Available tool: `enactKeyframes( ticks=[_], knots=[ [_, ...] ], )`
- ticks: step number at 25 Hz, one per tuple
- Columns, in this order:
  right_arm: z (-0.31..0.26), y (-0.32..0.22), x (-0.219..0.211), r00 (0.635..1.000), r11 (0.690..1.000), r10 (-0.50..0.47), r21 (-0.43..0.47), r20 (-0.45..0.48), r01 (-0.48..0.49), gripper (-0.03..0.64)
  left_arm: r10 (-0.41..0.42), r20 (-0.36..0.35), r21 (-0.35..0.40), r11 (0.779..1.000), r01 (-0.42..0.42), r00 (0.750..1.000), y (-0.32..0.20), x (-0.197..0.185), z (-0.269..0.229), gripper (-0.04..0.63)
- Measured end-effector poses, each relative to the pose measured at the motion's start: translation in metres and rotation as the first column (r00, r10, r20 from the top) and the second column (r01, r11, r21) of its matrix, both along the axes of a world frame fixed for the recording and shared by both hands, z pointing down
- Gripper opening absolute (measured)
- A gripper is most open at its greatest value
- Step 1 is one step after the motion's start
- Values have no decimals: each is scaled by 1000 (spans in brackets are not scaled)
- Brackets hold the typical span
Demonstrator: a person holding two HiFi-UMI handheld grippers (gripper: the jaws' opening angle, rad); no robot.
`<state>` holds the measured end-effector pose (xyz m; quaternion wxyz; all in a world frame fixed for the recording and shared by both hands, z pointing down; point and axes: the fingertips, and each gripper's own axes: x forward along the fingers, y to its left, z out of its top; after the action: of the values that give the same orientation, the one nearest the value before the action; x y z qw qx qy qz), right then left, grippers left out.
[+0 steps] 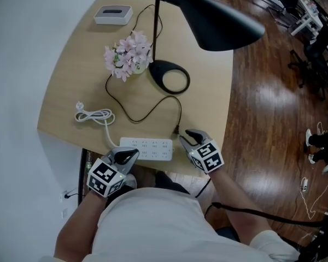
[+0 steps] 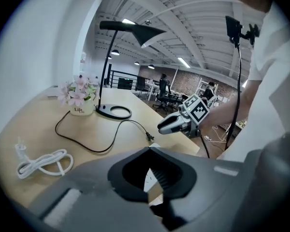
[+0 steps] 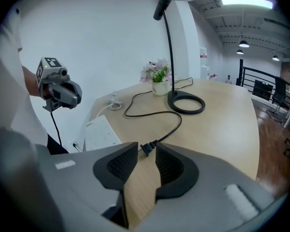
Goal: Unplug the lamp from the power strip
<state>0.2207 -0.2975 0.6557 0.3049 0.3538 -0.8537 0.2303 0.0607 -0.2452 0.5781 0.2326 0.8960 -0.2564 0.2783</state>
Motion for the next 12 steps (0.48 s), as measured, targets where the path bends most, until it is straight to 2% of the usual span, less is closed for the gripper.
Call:
enactKeyframes(
  ticks=[6, 12],
  knots=[
    [-52, 46, -11, 998, 994, 62, 87, 21, -64, 114, -19, -116, 89, 996, 29, 993, 24, -35, -50, 5],
    [-108, 130, -54, 988, 974, 140, 168, 61, -149, 116, -4, -190, 158, 987, 34, 982, 91, -100, -91, 6]
  ],
)
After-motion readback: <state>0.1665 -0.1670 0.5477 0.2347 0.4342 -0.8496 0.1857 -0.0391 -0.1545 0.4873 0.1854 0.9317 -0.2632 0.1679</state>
